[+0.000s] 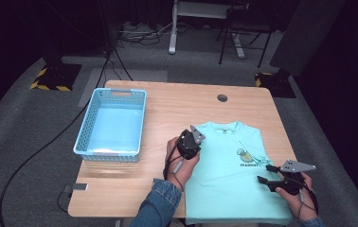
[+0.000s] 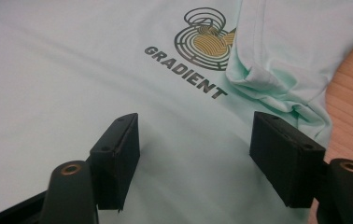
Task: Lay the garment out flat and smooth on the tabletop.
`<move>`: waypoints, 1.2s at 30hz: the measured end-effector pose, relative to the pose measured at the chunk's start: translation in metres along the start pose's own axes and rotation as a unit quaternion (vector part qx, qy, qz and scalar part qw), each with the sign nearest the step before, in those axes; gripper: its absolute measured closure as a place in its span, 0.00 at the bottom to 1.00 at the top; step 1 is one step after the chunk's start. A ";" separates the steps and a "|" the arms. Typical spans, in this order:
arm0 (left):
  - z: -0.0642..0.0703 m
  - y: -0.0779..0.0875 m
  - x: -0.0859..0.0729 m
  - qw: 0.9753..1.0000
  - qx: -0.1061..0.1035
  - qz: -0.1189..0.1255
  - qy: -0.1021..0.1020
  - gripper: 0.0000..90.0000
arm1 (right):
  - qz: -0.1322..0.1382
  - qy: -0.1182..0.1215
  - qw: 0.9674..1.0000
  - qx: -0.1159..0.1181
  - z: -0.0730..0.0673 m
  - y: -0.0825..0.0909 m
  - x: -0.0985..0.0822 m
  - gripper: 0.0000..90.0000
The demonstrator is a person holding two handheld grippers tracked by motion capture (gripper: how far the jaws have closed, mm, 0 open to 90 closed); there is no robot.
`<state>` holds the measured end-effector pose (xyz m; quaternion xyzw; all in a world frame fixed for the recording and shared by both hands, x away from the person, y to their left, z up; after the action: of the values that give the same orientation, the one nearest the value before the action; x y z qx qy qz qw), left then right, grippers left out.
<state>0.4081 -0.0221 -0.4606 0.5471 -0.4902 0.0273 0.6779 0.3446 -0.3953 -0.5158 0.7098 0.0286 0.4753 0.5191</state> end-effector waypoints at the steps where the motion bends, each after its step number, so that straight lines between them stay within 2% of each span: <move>1: -0.004 0.002 -0.001 1.000 0.004 0.001 0.004 0.97 | 0.000 0.000 1.000 0.000 0.000 0.000 0.000 0.37; 2: -0.012 0.005 -0.004 1.000 0.011 0.003 0.014 0.97 | 0.000 0.000 1.000 0.000 0.000 0.000 0.000 0.37; 3: -0.012 0.005 -0.004 1.000 0.011 0.003 0.014 0.97 | 0.000 0.000 1.000 0.000 0.000 0.000 0.000 0.37; 5: -0.023 0.009 -0.009 0.999 0.021 0.001 0.026 0.97 | 0.000 -0.001 1.000 0.000 0.000 0.000 0.000 0.37; 13: -0.041 0.012 -0.022 0.998 0.045 -0.012 0.044 0.96 | 0.001 -0.001 1.000 0.001 0.000 0.000 0.000 0.37; 22: -0.051 0.009 -0.036 0.996 0.058 -0.028 0.064 0.95 | 0.000 -0.001 1.000 0.001 0.000 0.000 0.000 0.37; 25: -0.053 0.012 -0.039 0.994 0.071 -0.028 0.075 0.89 | 0.000 -0.001 1.000 0.001 0.000 0.000 0.000 0.37; 28: -0.057 0.018 -0.042 0.993 0.073 -0.021 0.095 0.81 | 0.000 -0.001 1.000 0.001 0.000 0.000 0.000 0.37; 32: -0.055 0.020 -0.041 0.993 0.068 -0.016 0.093 0.76 | 0.000 -0.001 1.000 0.001 0.000 0.000 0.000 0.37; 36: -0.048 0.019 -0.037 0.995 0.057 -0.009 0.087 0.71 | 0.000 -0.001 1.000 0.000 0.000 0.000 0.000 0.37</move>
<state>0.4084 0.0408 -0.4691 0.5850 -0.4223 0.0965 0.6856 0.3447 -0.3953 -0.5157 0.7101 0.0284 0.4749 0.5190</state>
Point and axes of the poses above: each handheld gripper's, and its own axes: y roughly backward along the jaws, x roughly out of its top, z roughly to its right, the point moved 1 cm from there along -y, roughly forward along the jaws, and after that the axes turned 9 degrees about -z, right-handed, at the moved point
